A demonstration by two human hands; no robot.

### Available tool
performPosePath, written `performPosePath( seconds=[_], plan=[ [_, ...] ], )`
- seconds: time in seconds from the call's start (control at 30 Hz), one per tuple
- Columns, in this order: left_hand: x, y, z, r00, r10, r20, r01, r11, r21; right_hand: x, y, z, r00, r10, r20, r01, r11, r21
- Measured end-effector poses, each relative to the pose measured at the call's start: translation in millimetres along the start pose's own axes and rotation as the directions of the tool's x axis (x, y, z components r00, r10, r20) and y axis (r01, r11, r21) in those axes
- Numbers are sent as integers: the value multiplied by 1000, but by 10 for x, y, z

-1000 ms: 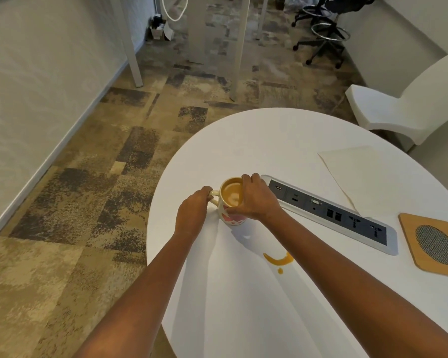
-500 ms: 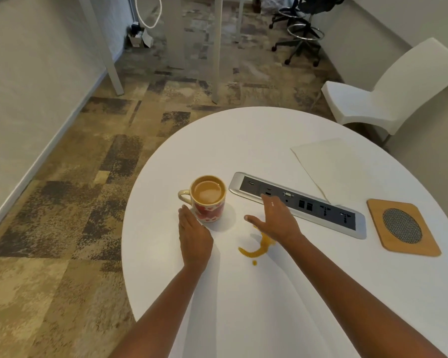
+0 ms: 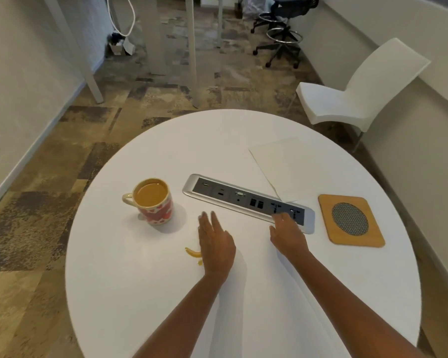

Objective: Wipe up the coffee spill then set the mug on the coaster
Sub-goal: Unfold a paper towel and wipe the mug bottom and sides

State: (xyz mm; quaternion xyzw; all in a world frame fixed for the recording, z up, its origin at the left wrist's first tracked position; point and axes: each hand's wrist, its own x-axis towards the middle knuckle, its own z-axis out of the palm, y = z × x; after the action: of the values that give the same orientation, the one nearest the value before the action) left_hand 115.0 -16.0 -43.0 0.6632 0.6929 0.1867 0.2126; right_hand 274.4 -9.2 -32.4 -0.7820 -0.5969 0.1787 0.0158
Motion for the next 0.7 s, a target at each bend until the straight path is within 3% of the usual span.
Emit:
performPosePath(
  seconds=[0.07,0.1,0.17,0.37,0.53,0.7],
  plan=[
    [10,168,87,994,104,-40,-103,994,36,22,195,-46,1000,15,-11,-15,1000,24],
    [23,251,132,992,127,6,-127,992,19,40,284,-68,1000,24,-17,-23,999,42],
    [66,393,235,983,149,110,-145,989,-38,87,437,-109,999,39,-30,-36,996,81],
    [247,836,469,975,177,134,-162,980,-114,337,788,-201,997,-13,-77,20,996,91],
    [451,1133,624,974,172,149,-144,973,-180,590,967,-229,988,-155,-23,153,986,-60],
    [706,1348,768,965,118,233,-82,984,-161,789,1069,-189,982,-184,46,189,967,-168]
  ],
)
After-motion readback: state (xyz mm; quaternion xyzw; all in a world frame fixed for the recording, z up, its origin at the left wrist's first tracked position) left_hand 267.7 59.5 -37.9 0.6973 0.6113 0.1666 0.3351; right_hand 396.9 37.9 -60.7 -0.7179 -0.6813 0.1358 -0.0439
